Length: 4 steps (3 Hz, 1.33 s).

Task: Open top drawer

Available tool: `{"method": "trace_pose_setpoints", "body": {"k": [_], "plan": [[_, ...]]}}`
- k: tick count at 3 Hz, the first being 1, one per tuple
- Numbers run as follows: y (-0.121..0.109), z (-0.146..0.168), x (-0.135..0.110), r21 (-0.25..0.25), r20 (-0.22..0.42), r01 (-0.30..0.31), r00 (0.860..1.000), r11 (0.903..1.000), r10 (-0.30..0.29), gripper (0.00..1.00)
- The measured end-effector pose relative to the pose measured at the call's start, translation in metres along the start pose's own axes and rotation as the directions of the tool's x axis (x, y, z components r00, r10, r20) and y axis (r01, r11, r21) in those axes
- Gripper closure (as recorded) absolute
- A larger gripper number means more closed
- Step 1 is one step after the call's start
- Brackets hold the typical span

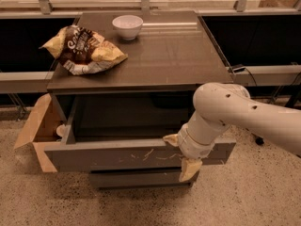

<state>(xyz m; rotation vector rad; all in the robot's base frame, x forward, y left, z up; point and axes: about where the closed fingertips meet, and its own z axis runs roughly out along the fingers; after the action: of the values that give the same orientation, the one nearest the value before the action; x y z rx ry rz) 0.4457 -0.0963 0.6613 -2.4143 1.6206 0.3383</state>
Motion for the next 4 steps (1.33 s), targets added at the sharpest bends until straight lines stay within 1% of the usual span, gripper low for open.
{"method": "trace_pose_setpoints", "body": {"k": [1,2,3,4], "plan": [[0.008,-0.005,-0.006,-0.002,-0.009,0.0,1.0,1.0,0.0,0.61],[0.008,-0.013,-0.008,-0.002,-0.009,0.0,1.0,1.0,0.0,0.44],[0.007,-0.016,-0.01,0.004,-0.012,-0.002,1.0,1.0,0.002,0.13],[0.007,-0.016,-0.01,0.005,-0.013,-0.002,1.0,1.0,0.002,0.0]]}}
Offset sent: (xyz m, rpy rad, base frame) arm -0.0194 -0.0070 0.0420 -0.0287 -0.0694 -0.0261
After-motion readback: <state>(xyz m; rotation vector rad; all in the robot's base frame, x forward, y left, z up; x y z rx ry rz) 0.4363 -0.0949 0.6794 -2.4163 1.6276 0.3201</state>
